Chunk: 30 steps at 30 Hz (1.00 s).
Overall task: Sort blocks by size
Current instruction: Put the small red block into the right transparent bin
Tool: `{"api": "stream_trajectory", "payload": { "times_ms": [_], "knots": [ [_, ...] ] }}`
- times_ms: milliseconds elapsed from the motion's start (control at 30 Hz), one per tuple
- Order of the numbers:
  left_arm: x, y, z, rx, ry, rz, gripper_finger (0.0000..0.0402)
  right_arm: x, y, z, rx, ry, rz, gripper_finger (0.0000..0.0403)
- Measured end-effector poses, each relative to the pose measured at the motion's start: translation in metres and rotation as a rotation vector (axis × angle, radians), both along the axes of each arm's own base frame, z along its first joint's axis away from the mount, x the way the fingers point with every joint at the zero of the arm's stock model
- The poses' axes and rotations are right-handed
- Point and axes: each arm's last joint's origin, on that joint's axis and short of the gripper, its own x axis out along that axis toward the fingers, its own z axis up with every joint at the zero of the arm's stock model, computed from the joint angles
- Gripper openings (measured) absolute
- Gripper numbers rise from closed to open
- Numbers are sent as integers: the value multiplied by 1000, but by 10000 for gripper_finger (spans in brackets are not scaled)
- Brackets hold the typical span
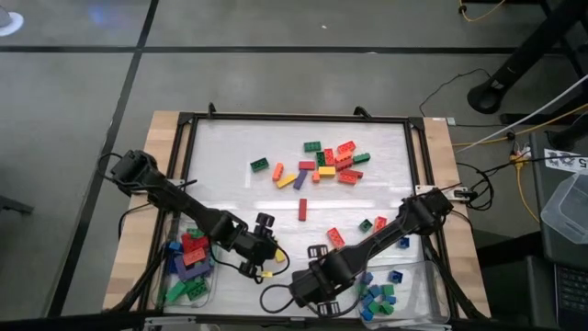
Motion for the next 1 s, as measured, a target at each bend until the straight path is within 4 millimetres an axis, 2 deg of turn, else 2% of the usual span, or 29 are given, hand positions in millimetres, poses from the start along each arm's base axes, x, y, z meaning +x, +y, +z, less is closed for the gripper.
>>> {"api": "stream_trajectory", "payload": {
  "times_ms": [200,333,767,1000],
  "knots": [
    [-1,1,-1,5,15,2,172,10,7,-35,-9,73,8,233],
    [-2,1,-1,1,18,10,172,12,9,-50,-16,105,15,247],
    [-3,-1,-1,-7,18,12,172,19,14,-61,5,80,35,250],
    [-4,-4,0,-7,18,2,172,21,15,-75,-14,101,34,250]
  ]
}}
